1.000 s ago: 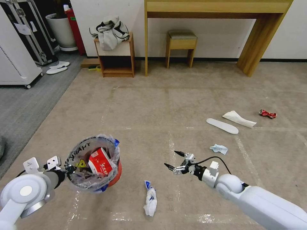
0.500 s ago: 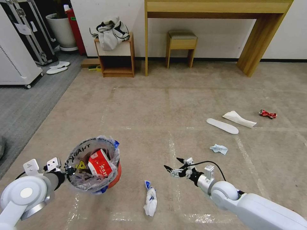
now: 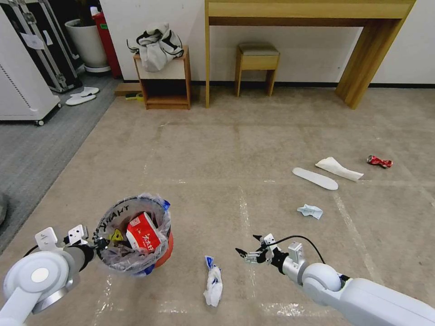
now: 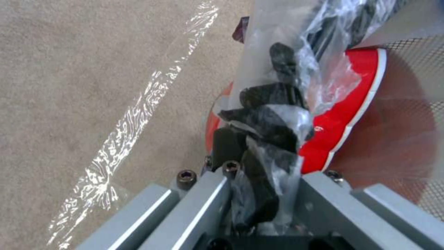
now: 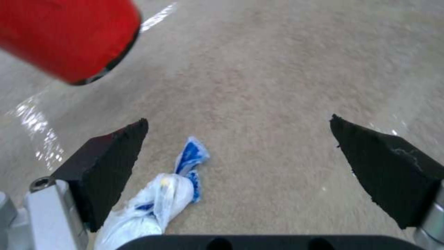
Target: Pick up the trash bin and place the garbage on the floor into it.
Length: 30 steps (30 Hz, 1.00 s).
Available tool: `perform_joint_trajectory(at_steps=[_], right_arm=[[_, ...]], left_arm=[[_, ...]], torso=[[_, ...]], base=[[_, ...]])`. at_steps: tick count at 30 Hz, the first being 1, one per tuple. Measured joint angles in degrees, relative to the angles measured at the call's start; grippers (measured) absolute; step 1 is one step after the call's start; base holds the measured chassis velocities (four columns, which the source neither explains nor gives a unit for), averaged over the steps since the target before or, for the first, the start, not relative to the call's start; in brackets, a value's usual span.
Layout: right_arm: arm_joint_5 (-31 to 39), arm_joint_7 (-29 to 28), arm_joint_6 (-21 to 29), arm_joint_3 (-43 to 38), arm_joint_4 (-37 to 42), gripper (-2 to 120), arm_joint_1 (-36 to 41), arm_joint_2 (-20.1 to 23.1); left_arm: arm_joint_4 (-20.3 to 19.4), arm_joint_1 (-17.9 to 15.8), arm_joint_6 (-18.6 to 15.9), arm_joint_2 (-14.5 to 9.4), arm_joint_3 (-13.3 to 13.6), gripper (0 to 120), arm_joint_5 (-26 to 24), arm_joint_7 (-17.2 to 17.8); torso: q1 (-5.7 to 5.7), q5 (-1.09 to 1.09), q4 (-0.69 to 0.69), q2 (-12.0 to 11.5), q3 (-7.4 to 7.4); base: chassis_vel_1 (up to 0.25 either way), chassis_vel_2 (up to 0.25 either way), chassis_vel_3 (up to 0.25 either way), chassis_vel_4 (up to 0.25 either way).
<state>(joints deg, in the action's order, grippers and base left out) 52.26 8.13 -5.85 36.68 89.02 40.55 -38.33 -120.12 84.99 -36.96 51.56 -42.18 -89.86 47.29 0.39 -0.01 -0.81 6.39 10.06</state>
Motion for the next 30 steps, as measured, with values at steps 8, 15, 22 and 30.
perform_joint_trajectory(at_steps=[8, 15, 22, 30], right_arm=[[-6.3, 7.3, -2.8, 4.4, -5.6, 100, -4.0, -3.1], [-17.0, 17.1, -8.4, 5.7, -10.5, 100, -6.5, -6.1], [-25.0, 34.4, -18.4, 5.7, -18.2, 100, -8.4, -10.3], [-25.2, 35.5, -19.1, 6.8, -19.6, 100, -9.1, -12.5]], left_arm=[[-0.2, 0.0, 0.0, 0.7, -0.2, 0, 0.5, -0.1], [-0.4, 0.2, 0.0, 1.6, -0.4, 0, 1.0, -0.1], [-1.1, 1.0, 0.1, 1.7, -1.0, 0, 1.4, -0.1], [-1.2, 1.3, 0.1, 1.7, -1.4, 0, 1.7, -0.1]], torso=[[0.00, 0.01, 0.00, 0.0, 0.00], [0.00, 0.01, 0.00, 0.0, 0.00], [0.00, 0.00, -0.01, 0.0, 0.00], [0.00, 0.00, 0.00, 0.0, 0.00]], base=[[0.000, 0.000, 0.000, 0.000], [0.000, 0.000, 0.000, 0.000], [0.000, 0.000, 0.000, 0.000], [0.000, 0.000, 0.000, 0.000]])
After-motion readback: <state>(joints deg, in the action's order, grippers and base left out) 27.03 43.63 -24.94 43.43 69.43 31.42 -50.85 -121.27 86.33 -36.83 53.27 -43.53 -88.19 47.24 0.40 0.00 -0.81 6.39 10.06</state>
